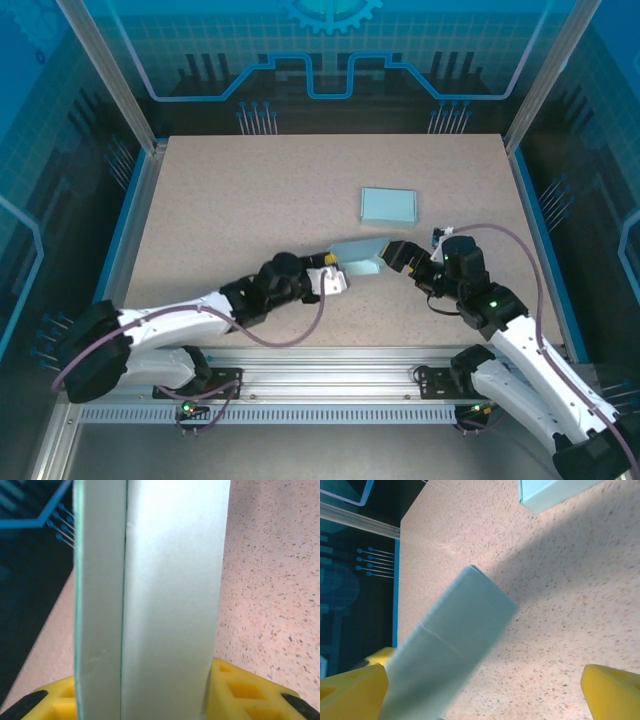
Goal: Fold the paper box
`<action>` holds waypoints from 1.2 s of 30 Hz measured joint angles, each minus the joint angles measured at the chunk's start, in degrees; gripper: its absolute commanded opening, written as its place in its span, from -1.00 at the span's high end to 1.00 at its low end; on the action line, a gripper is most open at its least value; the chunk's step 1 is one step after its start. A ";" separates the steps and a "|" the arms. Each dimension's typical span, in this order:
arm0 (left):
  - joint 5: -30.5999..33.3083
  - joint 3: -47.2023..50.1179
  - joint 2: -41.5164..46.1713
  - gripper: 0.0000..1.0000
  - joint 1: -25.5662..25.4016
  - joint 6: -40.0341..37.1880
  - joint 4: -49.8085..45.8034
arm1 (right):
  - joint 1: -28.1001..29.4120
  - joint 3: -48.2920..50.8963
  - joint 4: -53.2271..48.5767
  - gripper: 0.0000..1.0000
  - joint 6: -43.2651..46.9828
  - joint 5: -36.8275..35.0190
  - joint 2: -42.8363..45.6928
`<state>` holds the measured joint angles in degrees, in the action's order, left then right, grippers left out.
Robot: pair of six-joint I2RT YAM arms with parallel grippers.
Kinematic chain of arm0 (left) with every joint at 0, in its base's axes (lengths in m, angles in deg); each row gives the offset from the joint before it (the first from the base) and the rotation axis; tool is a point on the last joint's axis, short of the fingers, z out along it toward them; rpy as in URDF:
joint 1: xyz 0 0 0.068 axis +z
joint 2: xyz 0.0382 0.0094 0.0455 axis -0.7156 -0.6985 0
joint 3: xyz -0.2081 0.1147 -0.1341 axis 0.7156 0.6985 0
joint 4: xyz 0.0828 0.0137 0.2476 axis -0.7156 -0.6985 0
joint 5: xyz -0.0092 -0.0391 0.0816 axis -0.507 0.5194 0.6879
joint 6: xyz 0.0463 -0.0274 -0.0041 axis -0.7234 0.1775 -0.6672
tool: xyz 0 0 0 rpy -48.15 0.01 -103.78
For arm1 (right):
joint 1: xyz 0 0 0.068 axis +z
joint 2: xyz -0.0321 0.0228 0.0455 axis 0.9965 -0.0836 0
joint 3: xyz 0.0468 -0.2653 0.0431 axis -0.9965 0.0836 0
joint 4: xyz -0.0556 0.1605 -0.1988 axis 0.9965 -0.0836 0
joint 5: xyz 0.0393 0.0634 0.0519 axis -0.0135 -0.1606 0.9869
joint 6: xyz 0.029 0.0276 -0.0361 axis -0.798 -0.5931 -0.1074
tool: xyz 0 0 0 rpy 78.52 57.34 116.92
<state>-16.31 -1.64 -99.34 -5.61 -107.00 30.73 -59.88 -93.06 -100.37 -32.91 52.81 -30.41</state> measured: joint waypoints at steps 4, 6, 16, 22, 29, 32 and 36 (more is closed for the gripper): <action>-5.14 -5.66 1.25 0.23 3.37 3.58 -15.50 | 0.00 -1.79 -6.36 -1.00 4.44 -3.17 0.83; -7.74 -7.78 0.11 0.23 4.50 4.20 -21.53 | 0.00 -2.14 -9.14 -1.00 6.36 -4.57 0.74; -14.53 -23.76 -15.93 0.21 9.29 2.56 -40.28 | -0.28 -3.41 -10.91 -1.00 16.48 -6.93 1.09; -17.31 -30.25 -22.93 0.18 11.19 -0.66 -44.83 | -1.51 -3.58 -8.87 -1.00 20.83 -4.44 0.70; -18.49 -35.98 -28.76 0.16 11.45 -4.02 -47.74 | -1.79 -0.96 -2.25 -1.00 24.28 -5.75 8.17; -18.53 -37.81 -30.45 0.15 11.45 -4.59 -48.17 | -2.01 0.87 -0.31 -1.00 23.61 -7.69 11.02; -18.73 -38.80 -31.61 0.13 11.45 -5.44 -47.87 | -3.56 4.13 1.97 -1.00 21.29 -8.81 13.84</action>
<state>-35.04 -40.44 -130.94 5.84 -112.45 -17.13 -63.44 -88.92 -98.40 -11.62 44.00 -16.57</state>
